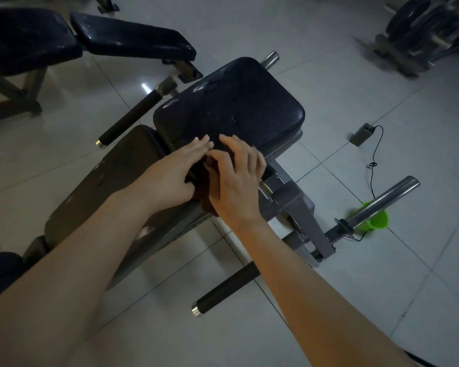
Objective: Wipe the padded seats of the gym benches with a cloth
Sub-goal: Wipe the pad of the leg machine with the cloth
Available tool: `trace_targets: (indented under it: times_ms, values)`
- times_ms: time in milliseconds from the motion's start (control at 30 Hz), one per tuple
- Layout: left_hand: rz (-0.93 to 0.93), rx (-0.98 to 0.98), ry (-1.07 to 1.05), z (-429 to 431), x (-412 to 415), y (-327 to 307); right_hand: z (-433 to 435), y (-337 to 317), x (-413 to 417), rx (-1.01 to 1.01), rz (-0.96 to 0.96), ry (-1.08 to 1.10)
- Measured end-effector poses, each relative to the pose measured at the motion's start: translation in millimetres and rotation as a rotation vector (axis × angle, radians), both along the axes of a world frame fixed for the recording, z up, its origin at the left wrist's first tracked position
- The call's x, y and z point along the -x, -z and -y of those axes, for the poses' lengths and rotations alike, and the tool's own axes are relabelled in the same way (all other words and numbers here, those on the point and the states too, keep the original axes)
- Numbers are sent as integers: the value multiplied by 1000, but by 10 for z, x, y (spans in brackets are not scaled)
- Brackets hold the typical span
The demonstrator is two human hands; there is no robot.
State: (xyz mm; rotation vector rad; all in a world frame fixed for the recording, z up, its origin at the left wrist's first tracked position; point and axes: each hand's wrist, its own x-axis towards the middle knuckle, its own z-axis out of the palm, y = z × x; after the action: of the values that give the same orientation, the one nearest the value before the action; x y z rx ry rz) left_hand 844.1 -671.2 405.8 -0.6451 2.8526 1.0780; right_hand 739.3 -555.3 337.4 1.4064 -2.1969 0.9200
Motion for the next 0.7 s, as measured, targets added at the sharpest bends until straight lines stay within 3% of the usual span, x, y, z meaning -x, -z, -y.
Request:
trace_targets:
  times_ms: [233, 400, 567, 700]
  values:
    - [6, 48, 27, -41, 12, -15, 67, -183, 229, -71, -32, -28]
    - [-33, 12, -23, -119, 40, -17, 4, -431, 759, -62, 132, 243]
    - [-43, 137, -107, -271, 121, 50, -20, -407, 798, -26, 106, 361]
    - [-93, 256, -212, -401, 259, 112, -18, -392, 554, 157, 425, 419]
